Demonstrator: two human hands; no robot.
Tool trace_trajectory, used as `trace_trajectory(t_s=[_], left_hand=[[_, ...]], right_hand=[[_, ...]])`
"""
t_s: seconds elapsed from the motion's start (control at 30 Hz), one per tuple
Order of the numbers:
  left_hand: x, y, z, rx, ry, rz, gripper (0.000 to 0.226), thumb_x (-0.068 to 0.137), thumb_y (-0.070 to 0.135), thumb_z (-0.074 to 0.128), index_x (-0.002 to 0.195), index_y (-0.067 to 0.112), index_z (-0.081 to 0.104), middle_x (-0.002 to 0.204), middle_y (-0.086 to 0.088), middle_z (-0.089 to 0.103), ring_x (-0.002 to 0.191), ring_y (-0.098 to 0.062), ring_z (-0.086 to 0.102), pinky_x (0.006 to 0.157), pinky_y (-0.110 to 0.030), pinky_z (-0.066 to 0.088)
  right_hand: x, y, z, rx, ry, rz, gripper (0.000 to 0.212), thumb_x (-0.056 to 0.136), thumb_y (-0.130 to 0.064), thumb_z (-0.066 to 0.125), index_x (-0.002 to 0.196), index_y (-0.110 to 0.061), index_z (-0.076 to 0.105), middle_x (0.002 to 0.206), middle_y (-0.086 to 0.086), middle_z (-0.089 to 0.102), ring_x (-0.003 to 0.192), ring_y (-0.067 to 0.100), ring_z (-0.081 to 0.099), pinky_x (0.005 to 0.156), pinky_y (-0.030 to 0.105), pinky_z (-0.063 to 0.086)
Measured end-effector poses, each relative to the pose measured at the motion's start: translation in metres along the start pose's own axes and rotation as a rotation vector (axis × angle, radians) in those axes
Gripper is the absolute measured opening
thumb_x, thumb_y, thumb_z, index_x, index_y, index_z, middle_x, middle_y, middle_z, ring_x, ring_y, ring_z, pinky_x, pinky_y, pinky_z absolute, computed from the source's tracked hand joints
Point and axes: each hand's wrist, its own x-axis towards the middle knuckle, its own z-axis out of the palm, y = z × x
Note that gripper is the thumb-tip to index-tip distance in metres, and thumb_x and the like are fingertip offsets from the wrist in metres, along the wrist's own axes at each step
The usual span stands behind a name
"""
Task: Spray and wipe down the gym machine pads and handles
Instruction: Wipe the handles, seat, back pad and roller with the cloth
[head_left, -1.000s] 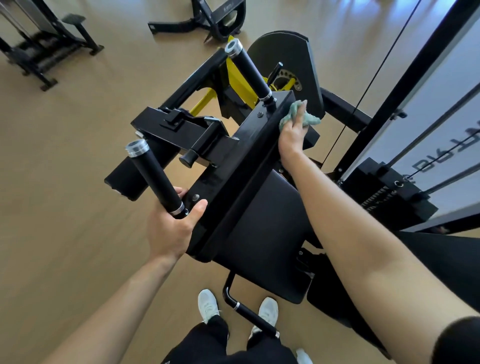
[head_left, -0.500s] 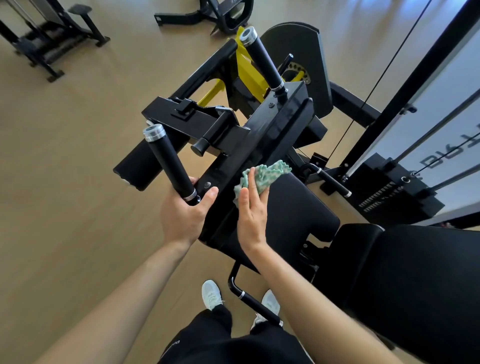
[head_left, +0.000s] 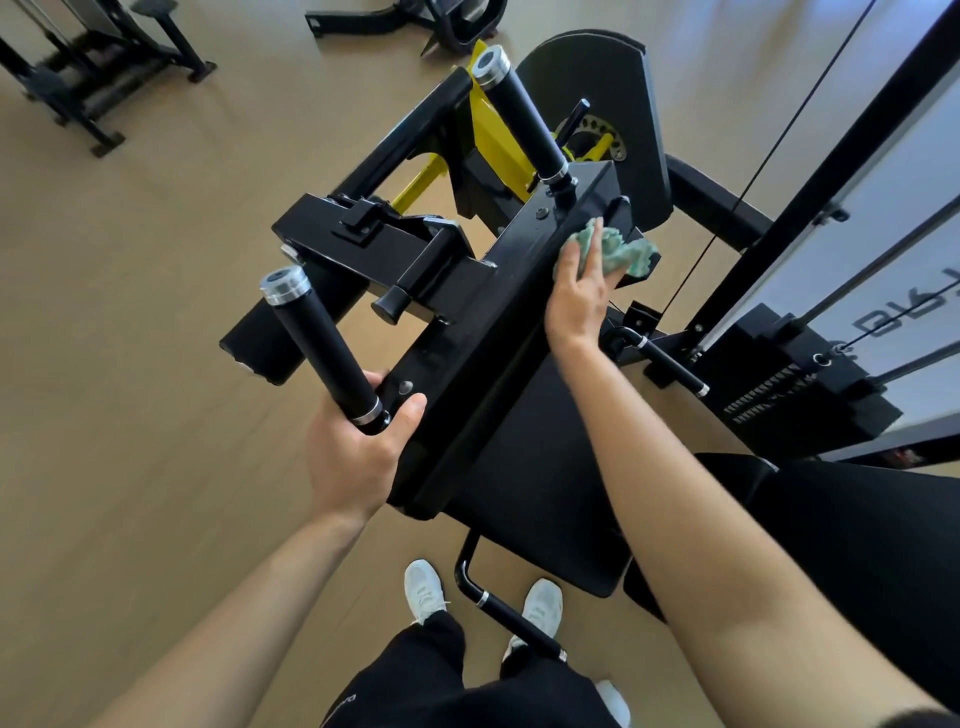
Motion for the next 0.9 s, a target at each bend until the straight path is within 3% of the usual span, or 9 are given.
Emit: trace_trajectory(t_s=[0.1,0.23,0.4,0.6,0.7,0.8,0.9], left_hand=[[0.000,0.001,0.000,-0.009,0.004,0.004,0.035,0.075,0.045,0.081,0.101,0.026,0.066,0.089,0.009,0.069,0.088,-0.009,0.068,0.084,-0.035,0.057],[0.001,0.001,0.000,-0.023,-0.006,0.006,0.032,0.075,0.044,0.080,0.098,0.027,0.065,0.086,0.016,0.068,0.086,-0.011,0.068,0.084,-0.040,0.057],[0.002,-0.001,0.001,-0.026,0.005,0.006,0.033,0.075,0.045,0.080,0.098,0.028,0.064,0.085,0.021,0.068,0.087,-0.010,0.068,0.087,-0.045,0.058],[0.002,-0.004,0.002,-0.026,0.006,0.006,0.037,0.076,0.046,0.080,0.101,0.025,0.065,0.090,0.006,0.069,0.090,-0.016,0.069,0.089,-0.051,0.057],[0.002,-0.003,0.001,-0.031,-0.002,0.004,0.035,0.076,0.045,0.079,0.101,0.026,0.065,0.091,0.005,0.069,0.092,-0.017,0.069,0.091,-0.051,0.057],[0.001,-0.001,0.001,-0.041,-0.016,-0.003,0.036,0.077,0.044,0.079,0.104,0.024,0.065,0.092,0.004,0.069,0.093,-0.017,0.069,0.092,-0.049,0.057],[0.000,0.000,0.000,-0.038,-0.022,-0.006,0.037,0.077,0.045,0.079,0.105,0.024,0.065,0.093,0.005,0.069,0.094,-0.017,0.069,0.092,-0.047,0.057]], right_hand=[[0.047,-0.010,-0.010,-0.084,-0.011,0.002,0.062,0.106,-0.059,0.037,0.162,-0.040,0.021,0.173,0.002,-0.009,0.156,0.030,0.022,0.122,0.043,0.026],[0.085,-0.018,-0.018,-0.120,-0.038,0.024,0.070,0.102,-0.068,0.035,0.163,-0.032,0.028,0.173,0.000,0.013,0.153,0.028,0.029,0.124,0.046,0.028],[0.071,-0.008,-0.018,-0.053,-0.075,-0.033,0.064,0.107,-0.055,0.038,0.164,-0.029,0.023,0.171,0.002,0.013,0.153,0.026,0.028,0.123,0.042,0.026],[-0.008,0.017,-0.009,0.007,-0.116,-0.091,0.058,0.111,-0.039,0.042,0.164,-0.032,0.019,0.171,0.003,0.008,0.153,0.020,0.022,0.109,0.029,0.023],[-0.057,0.027,-0.004,0.038,-0.150,-0.080,0.056,0.110,-0.031,0.047,0.162,-0.031,0.026,0.169,-0.002,0.013,0.139,-0.001,0.024,0.110,0.020,0.024],[-0.091,0.039,-0.003,0.047,-0.147,-0.119,0.052,0.108,-0.026,0.051,0.158,-0.027,0.038,0.161,-0.003,0.016,0.137,-0.009,0.030,0.108,0.007,0.025],[-0.107,0.043,-0.012,-0.032,-0.105,-0.174,0.041,0.108,-0.028,0.051,0.147,-0.016,0.055,0.162,-0.004,0.008,0.136,-0.010,0.032,0.114,0.010,0.028]])
